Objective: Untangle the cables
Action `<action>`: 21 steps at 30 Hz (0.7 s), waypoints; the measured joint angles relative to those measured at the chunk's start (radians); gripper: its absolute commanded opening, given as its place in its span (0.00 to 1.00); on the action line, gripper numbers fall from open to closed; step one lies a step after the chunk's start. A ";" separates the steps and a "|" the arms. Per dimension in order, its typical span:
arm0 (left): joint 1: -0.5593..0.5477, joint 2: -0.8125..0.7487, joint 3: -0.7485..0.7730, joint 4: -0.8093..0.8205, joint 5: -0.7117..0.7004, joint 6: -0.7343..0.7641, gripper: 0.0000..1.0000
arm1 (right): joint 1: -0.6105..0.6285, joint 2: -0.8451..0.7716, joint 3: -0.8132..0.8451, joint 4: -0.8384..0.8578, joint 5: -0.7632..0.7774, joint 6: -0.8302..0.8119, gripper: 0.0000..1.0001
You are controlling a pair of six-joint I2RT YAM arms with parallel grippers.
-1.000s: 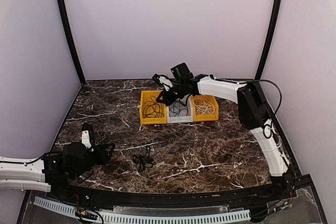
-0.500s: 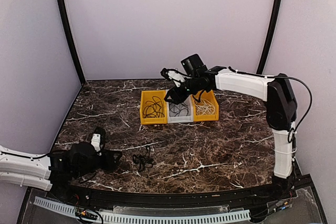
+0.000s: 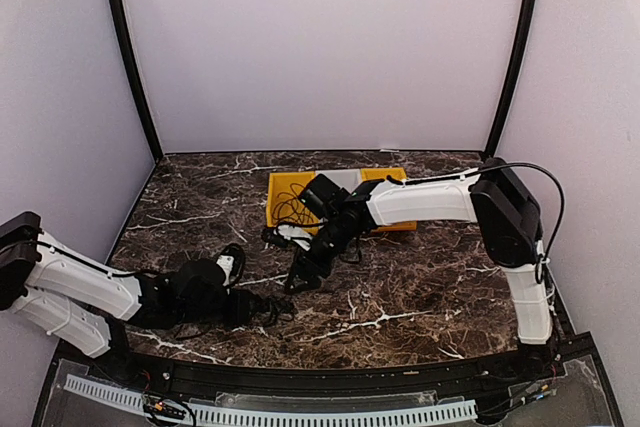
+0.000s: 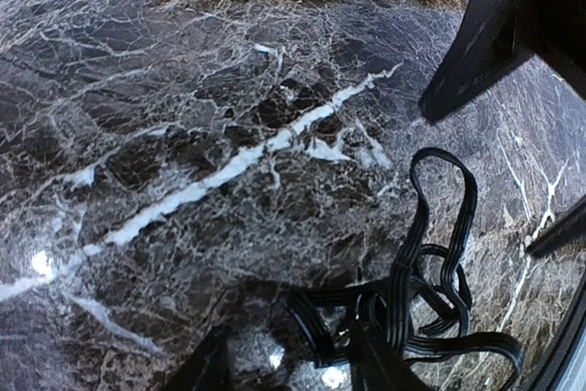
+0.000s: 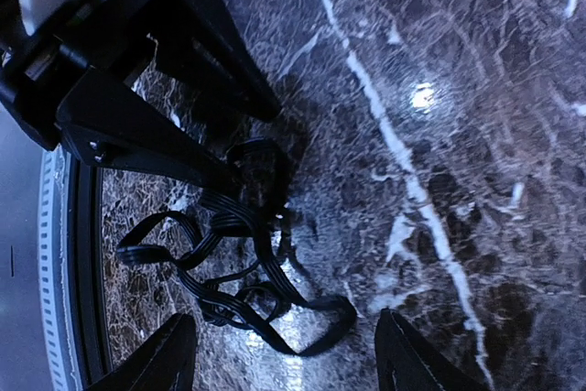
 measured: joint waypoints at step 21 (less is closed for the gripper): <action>0.003 -0.042 -0.031 0.039 0.014 -0.041 0.03 | -0.011 0.092 0.028 -0.003 -0.063 0.095 0.51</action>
